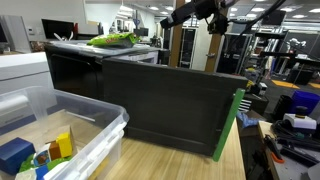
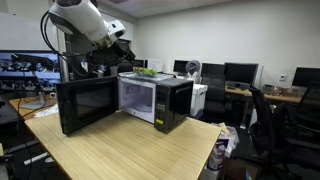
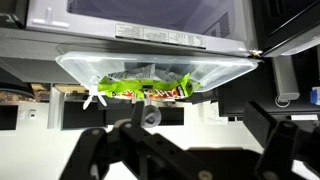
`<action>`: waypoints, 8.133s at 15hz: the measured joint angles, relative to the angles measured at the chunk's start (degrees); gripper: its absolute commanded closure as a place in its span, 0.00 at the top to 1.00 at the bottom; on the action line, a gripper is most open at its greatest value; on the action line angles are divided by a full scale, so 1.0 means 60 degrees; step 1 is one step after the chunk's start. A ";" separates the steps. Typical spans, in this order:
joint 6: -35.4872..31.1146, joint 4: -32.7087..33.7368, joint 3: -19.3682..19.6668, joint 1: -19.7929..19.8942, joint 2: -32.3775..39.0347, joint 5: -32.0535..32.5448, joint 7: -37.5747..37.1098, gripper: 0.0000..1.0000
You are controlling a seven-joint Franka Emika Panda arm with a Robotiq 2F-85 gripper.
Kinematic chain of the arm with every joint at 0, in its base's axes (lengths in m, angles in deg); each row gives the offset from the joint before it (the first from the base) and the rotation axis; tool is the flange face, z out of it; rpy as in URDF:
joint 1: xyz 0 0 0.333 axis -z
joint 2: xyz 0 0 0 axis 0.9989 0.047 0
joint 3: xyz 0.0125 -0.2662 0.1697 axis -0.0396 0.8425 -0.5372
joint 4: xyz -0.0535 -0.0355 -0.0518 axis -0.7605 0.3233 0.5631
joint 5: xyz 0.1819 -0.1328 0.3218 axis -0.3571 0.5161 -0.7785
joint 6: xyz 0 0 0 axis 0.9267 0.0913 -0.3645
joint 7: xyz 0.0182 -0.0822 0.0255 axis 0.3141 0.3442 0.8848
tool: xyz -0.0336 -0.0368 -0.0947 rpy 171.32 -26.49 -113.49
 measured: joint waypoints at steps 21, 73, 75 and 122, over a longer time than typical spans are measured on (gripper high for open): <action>0.3582 0.0918 0.2044 -0.1002 0.0782 -0.3186 0.3772 1.00; 0.2469 0.3489 -0.5020 0.5720 0.3978 -0.2233 0.8466 1.00; 0.2464 0.3497 -0.5020 0.5720 0.4132 -0.2156 0.8466 1.00; 0.5070 0.0010 -0.3923 0.5878 0.0454 0.1044 0.2698 0.92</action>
